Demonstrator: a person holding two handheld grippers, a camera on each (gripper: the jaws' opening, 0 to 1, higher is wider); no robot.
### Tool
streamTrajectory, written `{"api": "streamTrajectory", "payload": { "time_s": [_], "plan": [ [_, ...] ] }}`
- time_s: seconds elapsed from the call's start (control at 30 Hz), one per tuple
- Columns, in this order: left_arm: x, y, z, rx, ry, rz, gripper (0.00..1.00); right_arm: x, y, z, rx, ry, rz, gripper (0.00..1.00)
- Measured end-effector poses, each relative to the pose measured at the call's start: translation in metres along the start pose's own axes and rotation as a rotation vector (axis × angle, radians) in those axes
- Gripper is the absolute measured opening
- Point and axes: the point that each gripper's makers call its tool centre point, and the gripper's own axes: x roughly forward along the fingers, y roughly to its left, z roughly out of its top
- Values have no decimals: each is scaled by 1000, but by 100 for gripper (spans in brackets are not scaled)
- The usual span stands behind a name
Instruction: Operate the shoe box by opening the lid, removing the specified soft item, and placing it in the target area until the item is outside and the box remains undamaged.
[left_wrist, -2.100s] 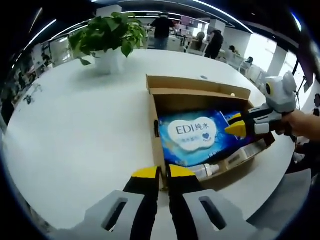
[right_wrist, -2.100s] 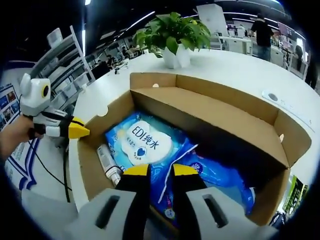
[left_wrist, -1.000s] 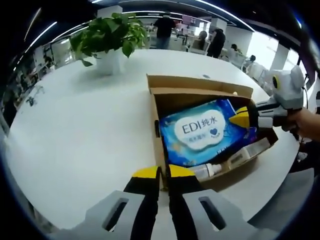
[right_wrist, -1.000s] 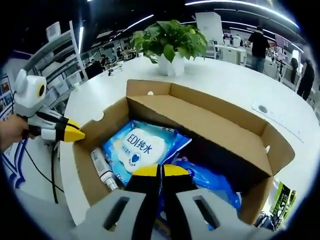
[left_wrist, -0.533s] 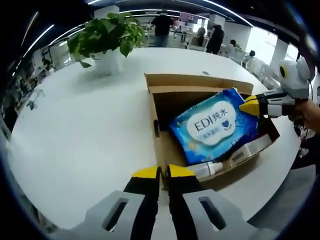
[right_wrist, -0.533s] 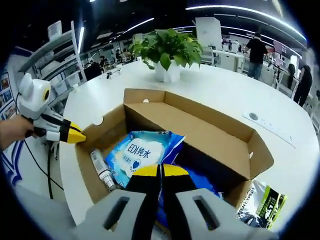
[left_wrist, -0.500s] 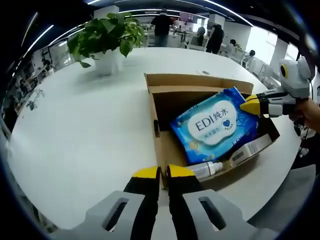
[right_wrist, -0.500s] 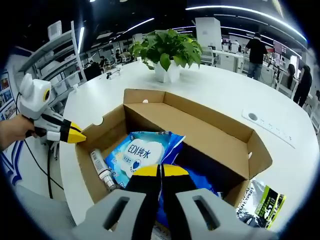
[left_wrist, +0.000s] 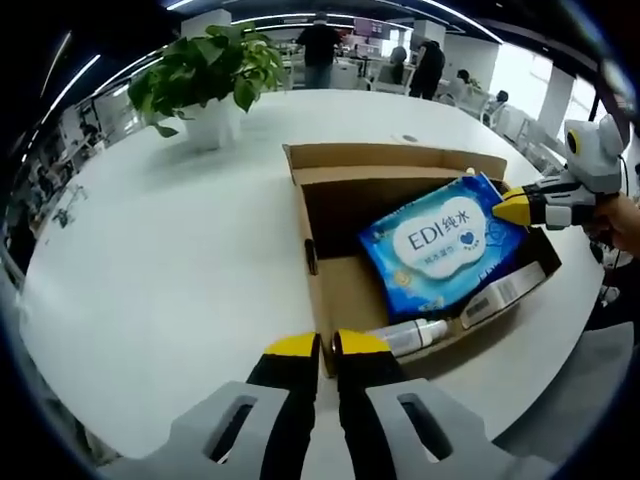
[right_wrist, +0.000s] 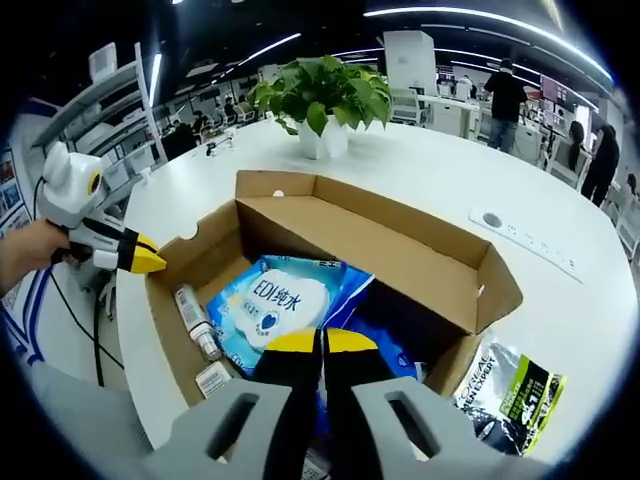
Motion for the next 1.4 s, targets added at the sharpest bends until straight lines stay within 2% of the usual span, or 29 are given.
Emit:
{"api": "streamTrajectory", "payload": {
  "time_s": [0.27, 0.53, 0.63, 0.7, 0.93, 1.07, 1.23, 1.4],
  "plan": [
    [-1, -2, 5, 71, 16, 12, 5, -1, -8, -12, 15, 28, -4, 0],
    [-3, -11, 32, 100, -47, 10, 20, 2, -12, -20, 15, 50, -5, 0],
    [-2, -21, 42, 107, -78, -17, 13, 3, -13, -22, 15, 57, -4, 0],
    [2, -29, 49, 139, -95, -30, 14, 3, -13, -23, 15, 60, -4, 0],
    [26, -51, 53, 183, -58, -78, 17, 3, -13, -23, 0, 67, -2, 0],
    [39, -62, 47, 177, -14, -122, 20, 3, -13, -23, 0, 66, 0, 0],
    [50, -69, 37, 130, 46, -169, 22, 3, -13, -23, 0, 64, 1, 0],
    [58, -71, 29, 76, 86, -203, 21, 3, -13, -23, 1, 63, 4, 0]
  ]
}}
